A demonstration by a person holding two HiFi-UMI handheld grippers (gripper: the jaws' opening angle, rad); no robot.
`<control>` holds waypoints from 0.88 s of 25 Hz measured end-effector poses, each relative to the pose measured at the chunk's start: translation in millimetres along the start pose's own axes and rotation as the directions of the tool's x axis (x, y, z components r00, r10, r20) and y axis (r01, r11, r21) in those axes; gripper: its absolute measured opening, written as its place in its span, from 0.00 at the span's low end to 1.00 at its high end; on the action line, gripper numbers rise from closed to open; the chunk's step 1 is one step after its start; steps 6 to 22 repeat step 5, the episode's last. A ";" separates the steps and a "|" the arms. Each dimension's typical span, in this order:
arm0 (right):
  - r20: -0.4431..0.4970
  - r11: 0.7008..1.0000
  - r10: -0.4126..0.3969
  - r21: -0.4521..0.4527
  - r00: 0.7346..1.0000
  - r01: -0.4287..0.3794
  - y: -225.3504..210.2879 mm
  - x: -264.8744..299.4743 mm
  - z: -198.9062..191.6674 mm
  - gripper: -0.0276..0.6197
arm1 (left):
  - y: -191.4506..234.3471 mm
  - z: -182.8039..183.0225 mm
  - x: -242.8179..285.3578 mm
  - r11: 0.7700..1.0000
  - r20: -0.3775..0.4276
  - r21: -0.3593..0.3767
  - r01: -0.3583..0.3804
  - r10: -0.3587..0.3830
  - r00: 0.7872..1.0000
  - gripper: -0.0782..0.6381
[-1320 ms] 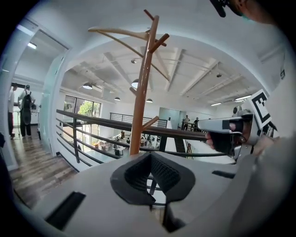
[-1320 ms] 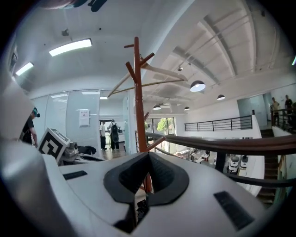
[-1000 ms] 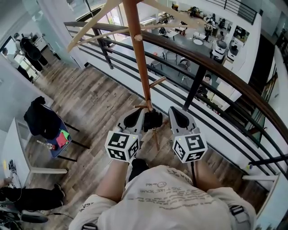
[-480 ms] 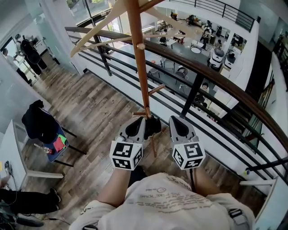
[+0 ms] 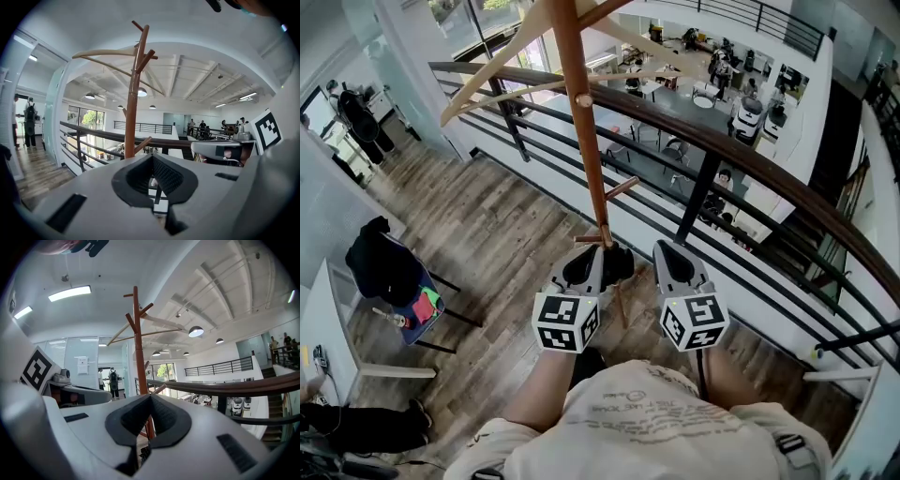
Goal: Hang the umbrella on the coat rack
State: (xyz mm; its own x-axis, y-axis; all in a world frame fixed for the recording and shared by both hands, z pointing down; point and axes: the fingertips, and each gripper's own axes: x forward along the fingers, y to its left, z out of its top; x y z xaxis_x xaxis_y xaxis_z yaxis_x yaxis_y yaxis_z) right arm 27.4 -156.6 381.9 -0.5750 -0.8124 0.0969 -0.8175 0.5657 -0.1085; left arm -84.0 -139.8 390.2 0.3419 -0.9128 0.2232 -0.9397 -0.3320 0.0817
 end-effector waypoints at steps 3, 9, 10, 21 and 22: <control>0.005 1.000 -0.002 0.008 1.000 0.002 -1.3 0.7 -2.1 0.05 | 5.9 -4.3 0.9 1.000 -0.014 -0.018 -0.026 0.026 1.000 0.12; 0.010 1.000 -0.004 0.015 1.000 0.004 -2.5 0.9 -3.3 0.05 | 9.5 -6.5 0.6 0.999 -0.016 -0.027 -0.041 0.040 0.999 0.12; 0.010 1.000 -0.004 0.015 1.000 0.004 -2.5 0.9 -3.3 0.05 | 9.5 -6.5 0.6 0.999 -0.016 -0.027 -0.041 0.040 0.999 0.12; 0.010 1.000 -0.004 0.015 1.000 0.004 -2.5 0.9 -3.3 0.05 | 9.5 -6.5 0.6 0.999 -0.016 -0.027 -0.041 0.040 0.999 0.12; 0.010 1.000 -0.004 0.015 1.000 0.004 -2.5 0.9 -3.3 0.05 | 9.5 -6.5 0.6 0.999 -0.016 -0.027 -0.041 0.040 0.999 0.12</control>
